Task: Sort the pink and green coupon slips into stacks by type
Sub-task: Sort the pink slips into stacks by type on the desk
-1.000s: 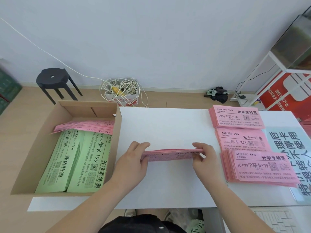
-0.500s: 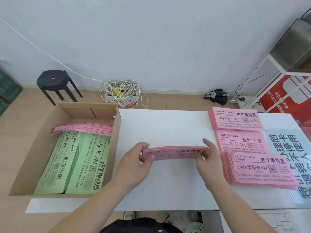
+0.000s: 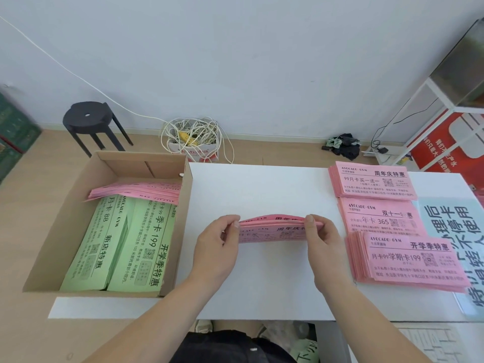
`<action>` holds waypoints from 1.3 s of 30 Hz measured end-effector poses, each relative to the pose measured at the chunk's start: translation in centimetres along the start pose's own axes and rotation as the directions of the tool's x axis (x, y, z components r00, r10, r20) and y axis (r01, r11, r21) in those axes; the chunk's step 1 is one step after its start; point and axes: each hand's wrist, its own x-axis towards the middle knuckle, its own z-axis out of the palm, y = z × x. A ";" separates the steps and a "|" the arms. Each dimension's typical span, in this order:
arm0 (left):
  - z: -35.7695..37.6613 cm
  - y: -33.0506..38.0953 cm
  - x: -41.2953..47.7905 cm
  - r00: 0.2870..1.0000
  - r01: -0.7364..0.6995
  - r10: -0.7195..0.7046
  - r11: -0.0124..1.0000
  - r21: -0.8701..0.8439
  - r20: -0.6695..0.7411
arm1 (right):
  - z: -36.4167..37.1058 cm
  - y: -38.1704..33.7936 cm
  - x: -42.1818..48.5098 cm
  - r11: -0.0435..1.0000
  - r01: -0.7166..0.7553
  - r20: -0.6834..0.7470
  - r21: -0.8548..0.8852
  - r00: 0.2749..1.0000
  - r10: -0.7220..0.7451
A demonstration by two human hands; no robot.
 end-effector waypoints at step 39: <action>6.1 11.3 15.1 0.872 -0.230 0.127 0.958 0.169 0.473 | -7.4 -10.3 14.1 0.876 -0.017 -0.072 -0.482 0.997 -0.020</action>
